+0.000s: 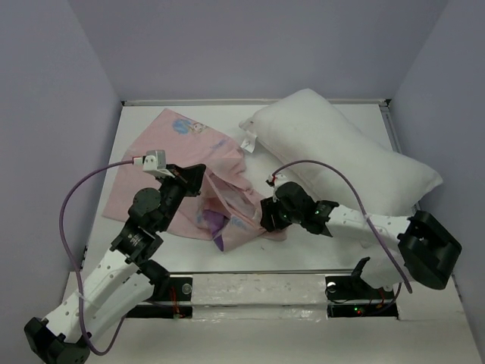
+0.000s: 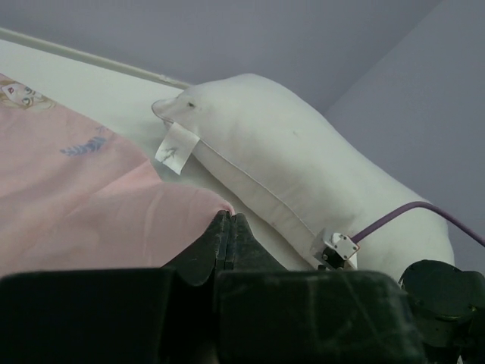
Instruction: Put the pillow into the pillowcase
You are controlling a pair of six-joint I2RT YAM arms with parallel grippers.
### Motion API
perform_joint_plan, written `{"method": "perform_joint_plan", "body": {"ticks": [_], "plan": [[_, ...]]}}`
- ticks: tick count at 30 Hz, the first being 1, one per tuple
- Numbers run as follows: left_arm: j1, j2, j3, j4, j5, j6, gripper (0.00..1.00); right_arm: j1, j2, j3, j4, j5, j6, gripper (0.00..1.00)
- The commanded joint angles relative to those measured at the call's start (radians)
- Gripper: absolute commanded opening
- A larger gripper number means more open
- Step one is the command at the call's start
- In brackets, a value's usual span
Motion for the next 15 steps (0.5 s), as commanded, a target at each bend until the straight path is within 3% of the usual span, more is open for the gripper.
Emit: {"method": "perform_joint_plan", "body": {"ticks": [1,7,11,15], "plan": [[0.004,-0.019,0.006,0.103,0.019,-0.032,0.00,0.000,-0.166,0.031,-0.051,0.051,-0.043,0.75],[0.005,0.000,0.006,0.131,0.107,-0.022,0.00,0.000,-0.156,0.240,-0.024,0.063,-0.180,0.69],[0.005,0.004,0.020,0.135,0.138,-0.021,0.00,0.000,0.048,0.370,0.010,0.115,-0.272,0.69],[0.005,0.006,0.061,0.126,0.155,-0.009,0.00,0.000,0.191,0.418,0.062,0.038,-0.294,0.69]]}}
